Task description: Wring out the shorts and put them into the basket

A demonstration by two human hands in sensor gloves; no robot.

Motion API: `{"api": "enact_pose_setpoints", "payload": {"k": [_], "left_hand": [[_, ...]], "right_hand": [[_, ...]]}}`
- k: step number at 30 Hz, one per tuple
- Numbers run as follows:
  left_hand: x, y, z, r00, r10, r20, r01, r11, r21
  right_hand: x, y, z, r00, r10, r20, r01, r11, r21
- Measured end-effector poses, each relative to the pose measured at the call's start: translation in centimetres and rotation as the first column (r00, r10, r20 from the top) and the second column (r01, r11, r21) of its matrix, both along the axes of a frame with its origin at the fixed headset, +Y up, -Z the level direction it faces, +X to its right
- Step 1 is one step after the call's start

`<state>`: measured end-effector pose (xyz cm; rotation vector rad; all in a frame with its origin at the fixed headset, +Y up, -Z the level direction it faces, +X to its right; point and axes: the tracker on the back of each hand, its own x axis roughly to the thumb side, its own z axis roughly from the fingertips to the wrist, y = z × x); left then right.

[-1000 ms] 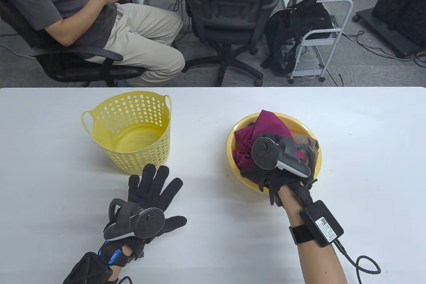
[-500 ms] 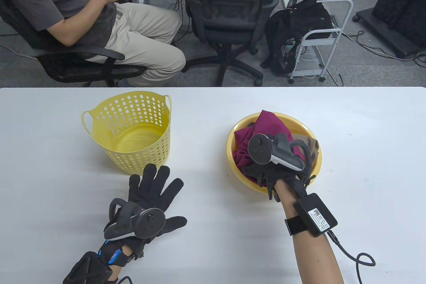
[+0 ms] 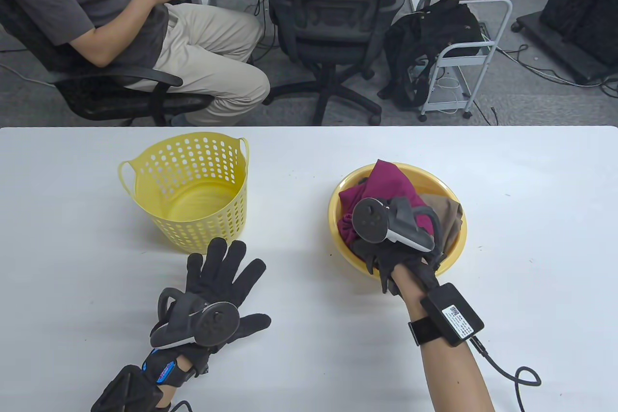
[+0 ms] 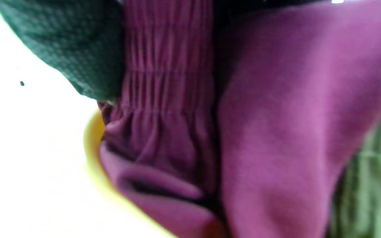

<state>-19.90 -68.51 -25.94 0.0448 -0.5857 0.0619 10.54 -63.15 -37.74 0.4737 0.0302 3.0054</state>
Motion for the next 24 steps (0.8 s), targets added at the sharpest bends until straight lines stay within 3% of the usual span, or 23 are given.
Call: {"api": "enact_pose_setpoints", "payload": {"k": [24], "left_hand": [[-0.2, 0.2, 0.0, 1.000, 0.013, 0.001, -0.013, 1.000, 0.012]], "right_hand": [[1.1, 5.4, 0.9, 0.930, -0.368, 0.015, 0.369, 0.929, -0.034]]}}
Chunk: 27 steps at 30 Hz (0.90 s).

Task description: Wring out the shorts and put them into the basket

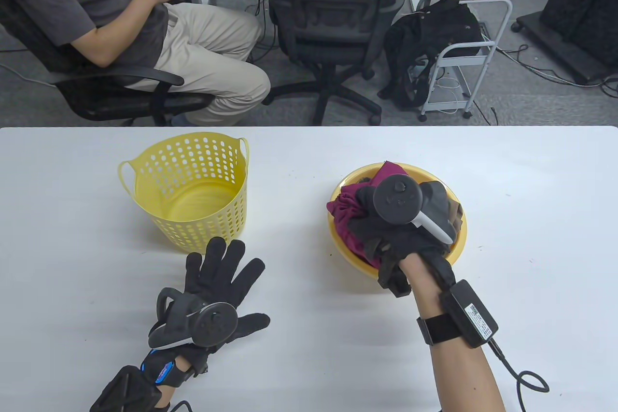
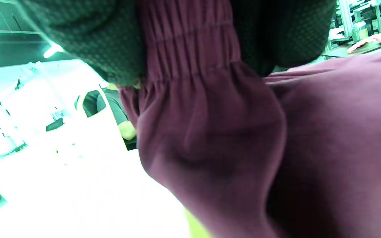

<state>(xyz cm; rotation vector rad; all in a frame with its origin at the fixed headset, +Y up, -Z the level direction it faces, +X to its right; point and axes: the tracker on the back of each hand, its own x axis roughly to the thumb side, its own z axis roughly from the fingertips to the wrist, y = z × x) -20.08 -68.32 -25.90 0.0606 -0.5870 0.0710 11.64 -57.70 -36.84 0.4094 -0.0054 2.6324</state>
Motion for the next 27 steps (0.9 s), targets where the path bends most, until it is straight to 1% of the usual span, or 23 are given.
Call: {"api": "enact_pose_setpoints", "payload": {"k": [9, 13, 21, 27], "left_hand": [[-0.2, 0.0, 0.0, 1.000, 0.001, -0.009, -0.001, 1.000, -0.003], [-0.2, 0.1, -0.1, 1.000, 0.007, -0.011, -0.007, 1.000, 0.000], [-0.4, 0.1, -0.1, 1.000, 0.009, -0.017, -0.009, 1.000, -0.005], [-0.4, 0.1, -0.2, 1.000, 0.010, -0.020, -0.011, 1.000, -0.004]], "right_hand": [[0.6, 3.4, 0.9, 0.992, -0.129, 0.005, 0.128, 0.991, 0.034], [1.1, 5.0, 1.2, 0.979, -0.203, 0.033, 0.202, 0.978, 0.051], [2.4, 7.8, 1.2, 0.925, -0.374, 0.066, 0.369, 0.926, 0.077], [2.5, 9.7, 1.6, 0.867, -0.496, 0.042, 0.491, 0.866, 0.098]]}}
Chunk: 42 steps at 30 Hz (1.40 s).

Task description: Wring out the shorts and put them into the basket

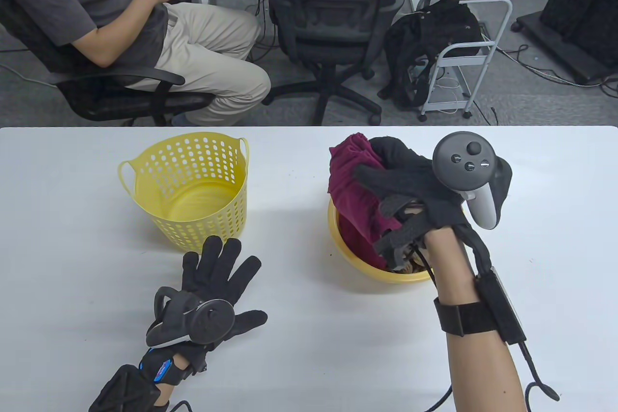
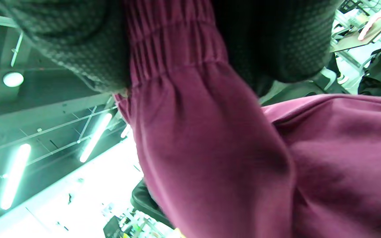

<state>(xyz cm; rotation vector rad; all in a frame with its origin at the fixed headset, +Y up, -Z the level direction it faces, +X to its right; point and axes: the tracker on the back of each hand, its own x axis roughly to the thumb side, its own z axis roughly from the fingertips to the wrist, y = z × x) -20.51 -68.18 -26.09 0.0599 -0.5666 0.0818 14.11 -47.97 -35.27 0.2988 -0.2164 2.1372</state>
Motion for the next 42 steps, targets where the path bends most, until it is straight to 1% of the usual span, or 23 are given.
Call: {"api": "enact_pose_setpoints", "payload": {"k": [4, 10, 24, 32, 40, 42], "left_hand": [[-0.1, 0.0, 0.0, 1.000, 0.002, -0.002, -0.002, 1.000, 0.001], [-0.1, 0.1, -0.1, 1.000, 0.003, -0.007, -0.003, 1.000, 0.000], [-0.3, 0.1, -0.1, 1.000, 0.010, -0.016, -0.010, 1.000, 0.001], [-0.4, 0.2, -0.2, 1.000, 0.016, -0.024, -0.016, 1.000, 0.001], [-0.6, 0.2, -0.2, 0.999, 0.021, -0.034, -0.021, 1.000, 0.006], [-0.6, 0.2, -0.2, 0.999, 0.027, -0.039, -0.026, 1.000, 0.011]], "right_hand": [[-0.4, 1.2, 0.3, 0.996, -0.090, -0.027, 0.090, 0.996, 0.010], [-1.4, 2.4, 0.6, 0.977, -0.195, -0.079, 0.196, 0.981, -0.001], [-4.4, 4.2, 1.2, 0.936, -0.306, -0.176, 0.305, 0.952, -0.029], [-5.1, 5.0, 1.6, 0.899, -0.383, -0.213, 0.382, 0.923, -0.048], [-5.8, 5.5, 1.8, 0.832, -0.490, -0.262, 0.483, 0.871, -0.094], [-6.0, 5.7, 1.8, 0.824, -0.498, -0.270, 0.491, 0.865, -0.098]]}}
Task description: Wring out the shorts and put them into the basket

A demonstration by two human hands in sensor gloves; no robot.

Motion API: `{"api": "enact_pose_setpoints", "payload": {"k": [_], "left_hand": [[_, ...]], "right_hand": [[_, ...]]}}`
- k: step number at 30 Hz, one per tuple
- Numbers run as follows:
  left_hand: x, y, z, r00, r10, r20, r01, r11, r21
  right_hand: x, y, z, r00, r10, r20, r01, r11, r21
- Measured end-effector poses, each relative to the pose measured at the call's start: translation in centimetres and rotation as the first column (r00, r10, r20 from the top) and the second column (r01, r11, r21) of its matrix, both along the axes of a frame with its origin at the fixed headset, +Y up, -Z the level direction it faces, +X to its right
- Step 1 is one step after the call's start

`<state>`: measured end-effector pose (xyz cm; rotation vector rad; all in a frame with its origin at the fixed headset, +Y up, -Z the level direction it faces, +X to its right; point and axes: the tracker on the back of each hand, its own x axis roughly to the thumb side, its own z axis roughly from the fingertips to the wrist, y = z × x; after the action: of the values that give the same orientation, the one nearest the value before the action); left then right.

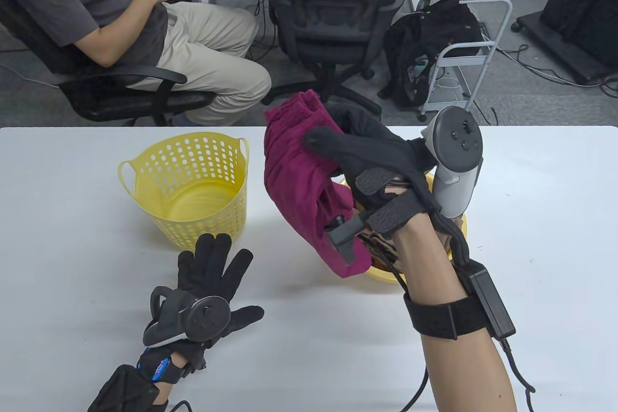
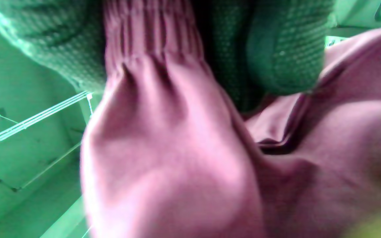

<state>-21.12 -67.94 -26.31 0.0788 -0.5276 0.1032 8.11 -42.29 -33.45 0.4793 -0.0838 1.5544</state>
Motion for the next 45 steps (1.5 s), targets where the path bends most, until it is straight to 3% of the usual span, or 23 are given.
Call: {"api": "enact_pose_setpoints", "payload": {"k": [11, 22, 30, 41, 45], "left_hand": [[-0.4, 0.3, -0.1, 0.998, 0.053, -0.030, -0.053, 0.998, 0.022], [-0.8, 0.0, -0.4, 0.983, 0.179, -0.029, -0.180, 0.982, -0.049], [-0.5, -0.8, -1.2, 0.943, 0.333, -0.030, -0.333, 0.928, -0.167], [0.7, -2.2, -3.5, 0.812, 0.580, -0.069, -0.565, 0.750, -0.344], [1.4, -2.6, -4.5, 0.805, 0.592, -0.042, -0.552, 0.720, -0.421]], "right_hand": [[-0.4, 0.7, 0.3, 0.998, -0.050, -0.038, 0.049, 0.999, -0.003], [-1.7, 0.6, 0.6, 0.992, -0.072, -0.105, 0.071, 0.997, -0.015], [-3.5, 0.0, 0.9, 0.976, -0.090, -0.198, 0.082, 0.996, -0.046], [-4.5, -0.5, 1.1, 0.957, -0.147, -0.251, 0.130, 0.988, -0.085], [-4.7, -0.8, 1.0, 0.953, -0.162, -0.256, 0.144, 0.986, -0.086]]}}
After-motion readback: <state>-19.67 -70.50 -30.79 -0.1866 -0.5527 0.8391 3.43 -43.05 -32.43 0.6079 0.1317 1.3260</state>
